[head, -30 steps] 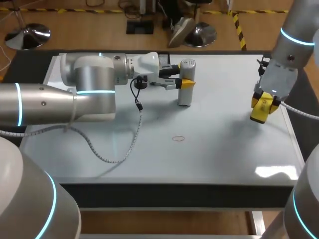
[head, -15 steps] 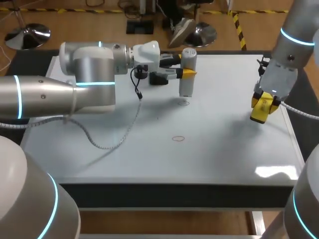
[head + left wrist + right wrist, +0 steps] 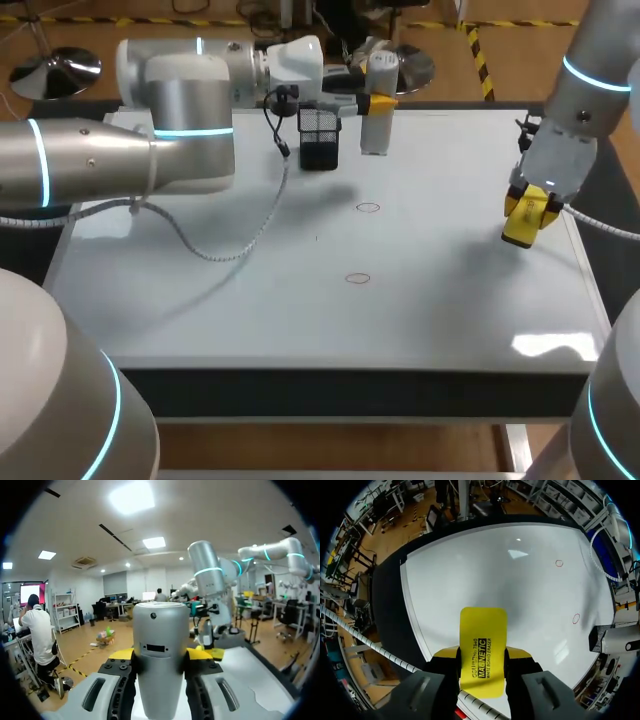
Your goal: Pick up the inspection probe, press it on each red-marked spot on the whiteboard one by one, put down the probe, pick up the eraser, and wipe off all the red marks.
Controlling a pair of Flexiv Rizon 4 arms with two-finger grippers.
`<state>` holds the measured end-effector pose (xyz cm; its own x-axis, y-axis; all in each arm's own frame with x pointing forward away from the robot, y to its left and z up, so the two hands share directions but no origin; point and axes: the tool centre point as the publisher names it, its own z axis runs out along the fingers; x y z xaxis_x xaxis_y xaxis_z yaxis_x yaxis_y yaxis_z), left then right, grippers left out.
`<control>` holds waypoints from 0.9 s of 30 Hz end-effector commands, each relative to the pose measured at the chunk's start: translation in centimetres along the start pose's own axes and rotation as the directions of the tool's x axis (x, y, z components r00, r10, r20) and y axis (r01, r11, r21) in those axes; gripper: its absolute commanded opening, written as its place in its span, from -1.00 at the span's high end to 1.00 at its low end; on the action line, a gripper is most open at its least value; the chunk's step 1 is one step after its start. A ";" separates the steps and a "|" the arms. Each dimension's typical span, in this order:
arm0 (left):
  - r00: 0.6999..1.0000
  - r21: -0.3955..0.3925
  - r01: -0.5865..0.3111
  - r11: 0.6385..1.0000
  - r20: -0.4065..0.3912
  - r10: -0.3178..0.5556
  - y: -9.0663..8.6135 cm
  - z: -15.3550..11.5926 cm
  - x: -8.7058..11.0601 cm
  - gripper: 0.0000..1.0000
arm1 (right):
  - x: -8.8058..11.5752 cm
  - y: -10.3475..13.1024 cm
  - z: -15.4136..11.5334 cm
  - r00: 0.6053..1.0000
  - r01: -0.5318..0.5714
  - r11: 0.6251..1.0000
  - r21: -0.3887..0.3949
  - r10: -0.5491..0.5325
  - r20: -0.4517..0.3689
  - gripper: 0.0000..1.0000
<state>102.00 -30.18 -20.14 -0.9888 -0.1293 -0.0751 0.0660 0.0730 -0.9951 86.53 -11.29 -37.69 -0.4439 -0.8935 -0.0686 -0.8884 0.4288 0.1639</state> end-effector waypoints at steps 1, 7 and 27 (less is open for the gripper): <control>1.000 -0.001 0.006 1.000 -0.012 -0.006 -1.0 1.0 -2.2 1.00 | 0.0 -0.1 0.0 1.000 0.002 1.000 0.002 -0.002 -0.003 1.00; 1.000 0.006 0.012 1.000 -0.007 -0.012 -1.2 2.0 -4.7 1.00 | 0.0 -0.1 0.0 1.000 0.002 1.000 0.002 -0.002 -0.003 1.00; 1.000 -0.022 0.024 0.999 -0.003 -0.024 0.0 3.4 -8.0 1.00 | 0.0 -0.1 0.0 1.000 0.002 1.000 0.002 -0.002 -0.003 1.00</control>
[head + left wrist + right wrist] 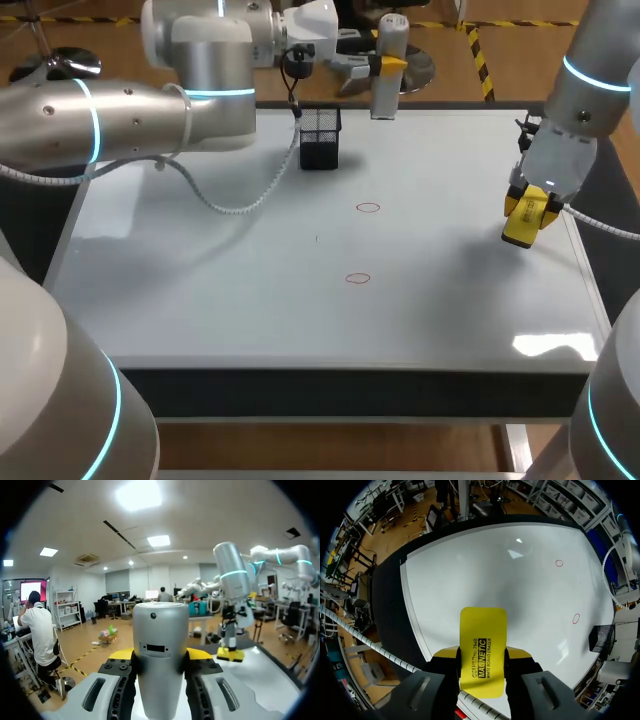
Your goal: Pick up the inspection probe, press it on each red-marked spot on the whiteboard one by one, put down the probe, pick up the eraser, and wipe off all the red marks.
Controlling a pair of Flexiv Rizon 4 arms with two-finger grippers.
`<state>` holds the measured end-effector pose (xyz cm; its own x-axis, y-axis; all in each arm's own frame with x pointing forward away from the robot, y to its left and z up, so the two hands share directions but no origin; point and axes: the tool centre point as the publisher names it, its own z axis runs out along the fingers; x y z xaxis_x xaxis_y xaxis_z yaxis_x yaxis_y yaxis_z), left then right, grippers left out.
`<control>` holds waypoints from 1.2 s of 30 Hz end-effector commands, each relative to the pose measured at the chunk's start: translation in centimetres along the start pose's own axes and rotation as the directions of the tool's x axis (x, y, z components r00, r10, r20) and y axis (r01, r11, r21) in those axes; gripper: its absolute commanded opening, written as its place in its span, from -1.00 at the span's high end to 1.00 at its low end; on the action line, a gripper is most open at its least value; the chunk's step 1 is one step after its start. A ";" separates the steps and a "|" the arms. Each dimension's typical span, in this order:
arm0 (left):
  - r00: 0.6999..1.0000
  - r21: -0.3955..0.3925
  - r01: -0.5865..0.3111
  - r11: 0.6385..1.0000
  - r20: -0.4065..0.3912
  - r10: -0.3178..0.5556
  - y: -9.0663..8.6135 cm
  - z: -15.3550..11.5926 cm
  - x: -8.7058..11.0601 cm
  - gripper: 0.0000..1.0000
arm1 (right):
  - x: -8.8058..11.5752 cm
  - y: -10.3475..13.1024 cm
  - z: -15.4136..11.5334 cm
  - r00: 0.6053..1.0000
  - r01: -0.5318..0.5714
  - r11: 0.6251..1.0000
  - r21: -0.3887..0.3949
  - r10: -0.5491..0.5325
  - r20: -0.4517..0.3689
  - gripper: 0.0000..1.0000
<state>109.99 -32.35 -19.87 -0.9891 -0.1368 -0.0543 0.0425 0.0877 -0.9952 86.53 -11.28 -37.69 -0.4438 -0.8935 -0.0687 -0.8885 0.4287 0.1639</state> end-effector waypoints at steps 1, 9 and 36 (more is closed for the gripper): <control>1.000 -0.004 0.002 1.000 -0.009 -0.002 -0.1 0.2 -0.4 1.00 | 0.0 -0.1 0.0 1.000 0.002 1.000 0.002 -0.002 -0.003 1.00; 1.000 -0.004 0.002 1.000 -0.009 -0.002 -0.1 0.2 -0.4 1.00 | 0.0 -0.1 0.0 1.000 0.002 1.000 0.002 -0.002 -0.003 1.00; 1.000 -0.004 0.002 1.000 -0.009 -0.002 -0.1 0.2 -0.4 1.00 | -11.4 2.0 1.6 0.964 0.236 0.970 -0.061 -0.241 -0.112 1.00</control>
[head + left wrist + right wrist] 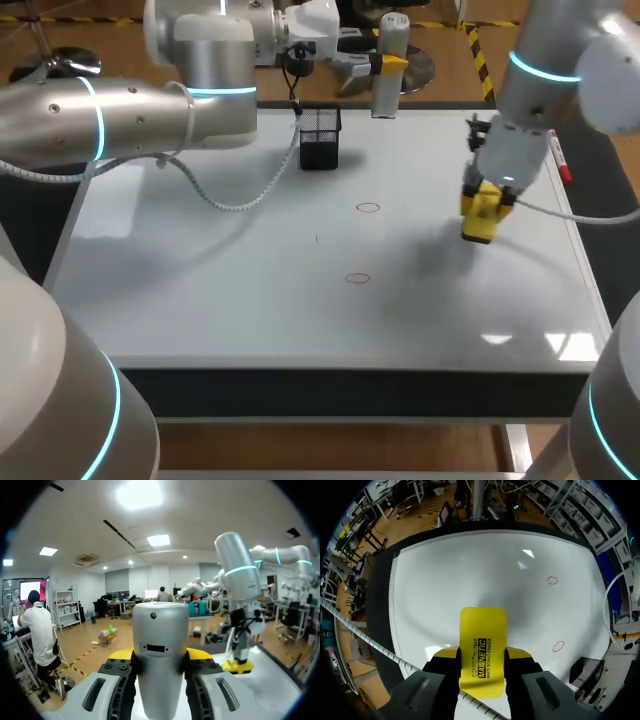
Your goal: Pick up the inspection probe, press it on each red-marked spot on the whiteboard one by one, put down the probe, pick up the eraser, and wipe off all the red marks.
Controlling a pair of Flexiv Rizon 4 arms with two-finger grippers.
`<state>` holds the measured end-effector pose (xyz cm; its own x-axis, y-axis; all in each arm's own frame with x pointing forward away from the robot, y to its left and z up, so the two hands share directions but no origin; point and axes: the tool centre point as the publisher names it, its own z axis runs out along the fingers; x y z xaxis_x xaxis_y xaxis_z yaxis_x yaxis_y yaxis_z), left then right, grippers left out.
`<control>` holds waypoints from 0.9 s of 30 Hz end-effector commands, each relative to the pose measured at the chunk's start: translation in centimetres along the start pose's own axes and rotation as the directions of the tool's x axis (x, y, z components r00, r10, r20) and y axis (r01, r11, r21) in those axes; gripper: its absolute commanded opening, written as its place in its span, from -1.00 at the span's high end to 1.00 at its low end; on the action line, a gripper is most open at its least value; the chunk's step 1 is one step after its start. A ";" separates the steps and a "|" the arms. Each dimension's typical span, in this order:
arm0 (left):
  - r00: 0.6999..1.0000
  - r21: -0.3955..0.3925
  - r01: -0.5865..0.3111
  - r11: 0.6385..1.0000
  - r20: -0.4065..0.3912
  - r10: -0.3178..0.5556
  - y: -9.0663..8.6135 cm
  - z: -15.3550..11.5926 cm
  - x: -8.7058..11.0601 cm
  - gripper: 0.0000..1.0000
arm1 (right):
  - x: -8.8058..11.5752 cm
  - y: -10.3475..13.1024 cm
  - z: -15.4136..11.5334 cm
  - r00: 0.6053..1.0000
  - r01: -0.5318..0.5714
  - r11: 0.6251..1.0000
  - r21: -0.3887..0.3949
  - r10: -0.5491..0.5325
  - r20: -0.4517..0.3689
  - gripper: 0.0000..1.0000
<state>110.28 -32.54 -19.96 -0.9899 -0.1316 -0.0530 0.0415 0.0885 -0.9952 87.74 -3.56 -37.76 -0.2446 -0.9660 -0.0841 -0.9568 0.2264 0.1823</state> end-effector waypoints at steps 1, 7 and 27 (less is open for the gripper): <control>1.000 -0.003 0.002 1.000 -0.004 -0.002 -0.2 0.0 -0.1 1.00 | -4.3 -1.1 0.6 0.994 0.040 0.999 -0.026 -0.042 -0.101 1.00; 1.000 -0.003 0.002 1.000 -0.004 -0.002 -0.2 0.0 -0.1 1.00 | -8.3 -1.5 1.1 0.982 0.146 0.988 -0.044 -0.150 -0.112 1.00; 1.000 -0.003 0.002 1.000 -0.004 -0.002 -0.2 0.0 -0.1 1.00 | -20.2 -2.6 3.8 0.899 0.405 0.909 -0.100 -0.416 -0.140 1.00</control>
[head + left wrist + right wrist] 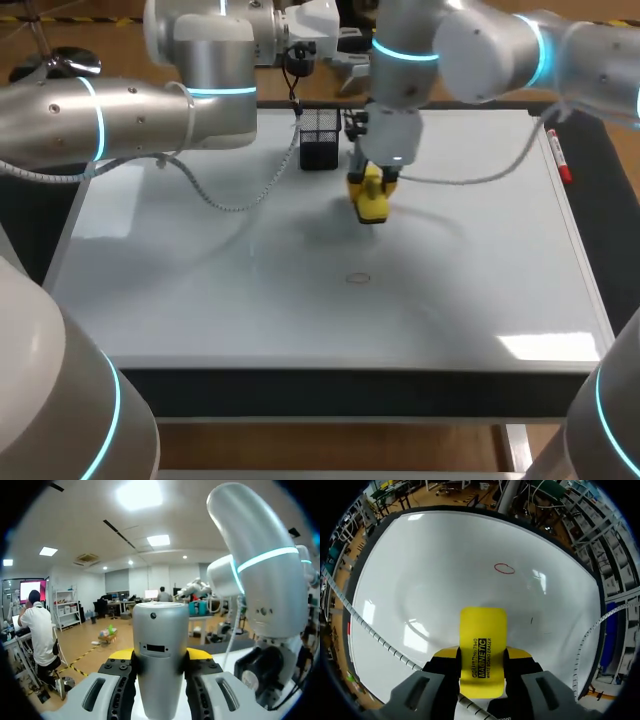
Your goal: Pick up the inspection probe, press it on each red-marked spot on the whiteboard one by one, put down the probe, pick up the eraser, and wipe off all the red marks.
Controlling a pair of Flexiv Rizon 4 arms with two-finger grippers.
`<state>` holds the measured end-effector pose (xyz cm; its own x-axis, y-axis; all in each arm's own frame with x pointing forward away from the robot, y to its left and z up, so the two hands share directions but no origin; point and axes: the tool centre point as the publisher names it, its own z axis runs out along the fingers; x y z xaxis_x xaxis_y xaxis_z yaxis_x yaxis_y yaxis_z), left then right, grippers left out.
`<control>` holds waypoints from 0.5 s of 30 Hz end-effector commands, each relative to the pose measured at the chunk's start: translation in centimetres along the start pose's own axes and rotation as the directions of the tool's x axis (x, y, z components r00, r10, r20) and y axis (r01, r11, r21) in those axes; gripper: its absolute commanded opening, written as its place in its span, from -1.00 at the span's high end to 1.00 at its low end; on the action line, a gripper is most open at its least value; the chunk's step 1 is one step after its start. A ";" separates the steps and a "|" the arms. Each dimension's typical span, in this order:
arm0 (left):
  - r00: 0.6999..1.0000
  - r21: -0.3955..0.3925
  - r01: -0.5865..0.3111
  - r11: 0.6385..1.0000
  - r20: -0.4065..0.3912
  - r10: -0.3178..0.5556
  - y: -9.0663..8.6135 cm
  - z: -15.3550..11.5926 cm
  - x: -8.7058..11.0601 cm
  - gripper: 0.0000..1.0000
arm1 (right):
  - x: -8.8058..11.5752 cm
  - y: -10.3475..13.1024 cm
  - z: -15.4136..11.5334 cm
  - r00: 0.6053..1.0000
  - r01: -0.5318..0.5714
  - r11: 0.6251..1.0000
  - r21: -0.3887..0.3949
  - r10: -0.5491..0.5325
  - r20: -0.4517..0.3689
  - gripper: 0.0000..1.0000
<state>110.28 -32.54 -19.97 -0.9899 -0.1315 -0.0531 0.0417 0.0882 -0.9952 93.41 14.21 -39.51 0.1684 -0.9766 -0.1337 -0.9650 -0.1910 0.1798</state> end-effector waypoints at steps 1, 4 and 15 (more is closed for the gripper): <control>1.000 -0.003 0.002 1.000 -0.004 -0.002 -0.2 0.0 -0.1 1.00 | -1.5 -1.7 0.8 0.992 0.006 0.999 -0.054 -0.013 -0.127 1.00; 1.000 -0.003 0.002 1.000 -0.004 -0.002 -0.2 0.0 -0.1 1.00 | -2.2 -2.0 1.1 0.991 0.024 0.999 -0.046 -0.030 -0.133 1.00; 1.000 -0.003 0.002 1.000 -0.004 -0.002 -0.2 0.0 -0.1 1.00 | -1.8 -2.6 1.6 0.992 0.030 1.000 -0.008 -0.031 -0.119 1.00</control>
<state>110.28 -32.55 -19.97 -0.9899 -0.1315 -0.0532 0.0417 0.0881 -0.9952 95.35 16.80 -41.37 0.2187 -0.9753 -0.0311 -0.9567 -0.2206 0.1897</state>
